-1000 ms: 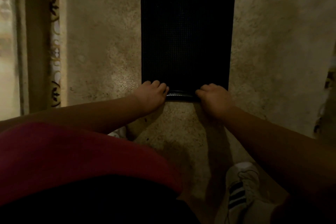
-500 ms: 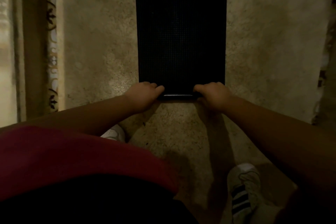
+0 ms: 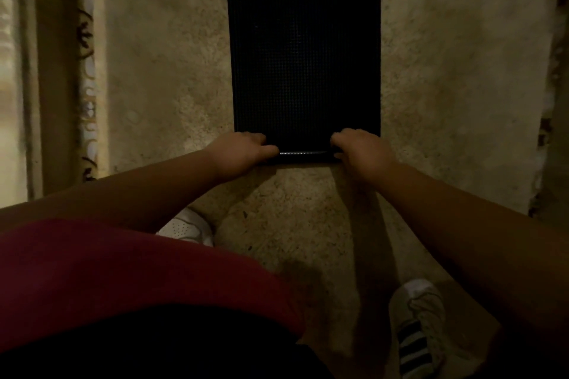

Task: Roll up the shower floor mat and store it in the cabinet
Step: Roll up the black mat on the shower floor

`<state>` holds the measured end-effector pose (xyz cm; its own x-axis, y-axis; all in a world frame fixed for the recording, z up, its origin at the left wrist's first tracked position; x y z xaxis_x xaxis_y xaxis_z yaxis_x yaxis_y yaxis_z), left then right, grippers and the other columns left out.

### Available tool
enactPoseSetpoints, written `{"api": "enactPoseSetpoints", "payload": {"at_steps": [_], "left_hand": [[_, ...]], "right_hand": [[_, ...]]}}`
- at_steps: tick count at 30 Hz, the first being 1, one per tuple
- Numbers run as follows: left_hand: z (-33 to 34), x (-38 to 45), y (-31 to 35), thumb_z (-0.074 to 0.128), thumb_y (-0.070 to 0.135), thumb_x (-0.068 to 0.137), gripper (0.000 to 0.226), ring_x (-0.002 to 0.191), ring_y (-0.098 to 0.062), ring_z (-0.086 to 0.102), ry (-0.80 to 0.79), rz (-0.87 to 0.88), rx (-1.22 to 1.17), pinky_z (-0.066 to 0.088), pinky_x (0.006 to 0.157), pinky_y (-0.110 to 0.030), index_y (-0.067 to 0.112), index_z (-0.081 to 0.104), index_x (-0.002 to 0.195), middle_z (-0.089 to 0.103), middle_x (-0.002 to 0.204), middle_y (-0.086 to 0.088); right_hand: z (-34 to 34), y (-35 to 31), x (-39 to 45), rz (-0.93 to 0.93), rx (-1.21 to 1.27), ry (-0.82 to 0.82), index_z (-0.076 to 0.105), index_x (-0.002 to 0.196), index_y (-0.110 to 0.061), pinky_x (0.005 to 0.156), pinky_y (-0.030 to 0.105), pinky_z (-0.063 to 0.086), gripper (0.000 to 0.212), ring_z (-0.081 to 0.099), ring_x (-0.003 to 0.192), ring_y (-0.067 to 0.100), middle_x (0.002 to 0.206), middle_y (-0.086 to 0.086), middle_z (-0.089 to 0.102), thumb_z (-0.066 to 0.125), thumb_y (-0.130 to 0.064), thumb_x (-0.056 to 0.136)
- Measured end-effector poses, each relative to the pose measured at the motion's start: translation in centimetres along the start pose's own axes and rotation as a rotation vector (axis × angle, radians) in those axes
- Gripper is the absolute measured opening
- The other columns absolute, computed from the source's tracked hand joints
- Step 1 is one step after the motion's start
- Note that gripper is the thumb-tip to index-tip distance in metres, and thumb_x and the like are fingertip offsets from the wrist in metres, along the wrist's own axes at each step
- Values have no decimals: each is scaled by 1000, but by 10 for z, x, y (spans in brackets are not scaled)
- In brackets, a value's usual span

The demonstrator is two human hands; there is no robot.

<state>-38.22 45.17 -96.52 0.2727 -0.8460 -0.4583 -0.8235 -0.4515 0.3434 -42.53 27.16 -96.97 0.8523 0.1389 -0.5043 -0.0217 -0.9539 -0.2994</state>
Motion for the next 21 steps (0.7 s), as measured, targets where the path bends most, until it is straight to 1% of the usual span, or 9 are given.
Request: {"api": "enactPoseSetpoints", "payload": {"at_steps": [3, 6, 8, 11, 13, 15, 17, 19, 21], "left_hand": [[-1, -3, 3, 44, 17, 93, 44, 106, -34, 50, 51, -58, 121, 48, 71, -41, 20, 48, 137, 56, 115, -16], [-3, -5, 10, 43, 20, 88, 48, 106, -36, 48, 79, -115, 269, 43, 76, -44, 17, 49, 136, 55, 114, -18], [-2, -6, 12, 46, 22, 87, 52, 103, -35, 48, 77, -125, 325, 43, 75, -44, 14, 46, 138, 54, 114, -16], [2, -11, 17, 38, 23, 89, 57, 96, -31, 51, 65, -121, 424, 43, 71, -42, 6, 40, 143, 55, 113, -14], [8, -14, 22, 31, 21, 91, 56, 90, -30, 51, 42, -113, 476, 41, 66, -39, 1, 37, 143, 56, 109, -14], [10, -12, 24, 33, 19, 92, 54, 88, -29, 52, 39, -105, 499, 40, 63, -38, -3, 36, 142, 56, 106, -14], [5, -5, 19, 40, 19, 93, 52, 91, -30, 53, 43, -97, 477, 42, 65, -38, -3, 37, 141, 56, 109, -14], [-1, 5, 9, 41, 16, 93, 47, 94, -31, 53, 19, -103, 460, 44, 68, -39, 0, 41, 138, 54, 111, -14], [-6, 14, -2, 44, 15, 93, 43, 96, -31, 54, -12, -130, 383, 45, 72, -40, 4, 43, 135, 54, 112, -14]], "right_hand": [[-2, -6, -3, -29, -94, 39, 62, 100, -13, 67, 35, 42, 13, 49, 101, 27, 103, 6, 60, 56, -17, 90], [-1, -9, -10, -31, -201, 88, 66, 106, -13, 77, 40, 43, 23, 46, 107, 31, 117, 8, 57, 61, -15, 84], [0, -12, -17, -23, -210, 133, 65, 113, -12, 82, 43, 42, 30, 45, 109, 32, 122, 10, 55, 62, -20, 84], [8, -8, -24, 22, -232, 112, 53, 130, -11, 87, 45, 41, 54, 44, 111, 33, 126, 13, 51, 65, -35, 83], [13, -4, -25, 27, -287, 72, 45, 137, -12, 88, 44, 41, 62, 44, 111, 33, 126, 12, 50, 67, -31, 83], [10, -2, -21, -5, -309, 69, 45, 139, -11, 86, 44, 42, 59, 46, 110, 34, 125, 14, 52, 65, -20, 84], [3, 1, -12, -29, -265, 42, 47, 137, -11, 82, 44, 44, 54, 48, 110, 35, 123, 16, 55, 59, -11, 85], [-1, 5, -2, -44, -218, -12, 49, 136, -12, 83, 42, 47, 50, 50, 110, 33, 123, 14, 57, 56, -10, 87], [-7, 10, 7, -38, -163, -47, 53, 131, -13, 83, 41, 48, 43, 55, 105, 34, 119, 14, 61, 55, -14, 88]]}}
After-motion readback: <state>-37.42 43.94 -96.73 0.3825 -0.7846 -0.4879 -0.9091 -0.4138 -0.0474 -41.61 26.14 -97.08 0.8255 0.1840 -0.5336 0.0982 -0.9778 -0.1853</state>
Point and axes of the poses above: each hand's wrist, its own x-axis towards the middle knuckle, its own z-axis out of the palm, y = z × x, the point moved 9 cm from there along x, towards the middle knuckle
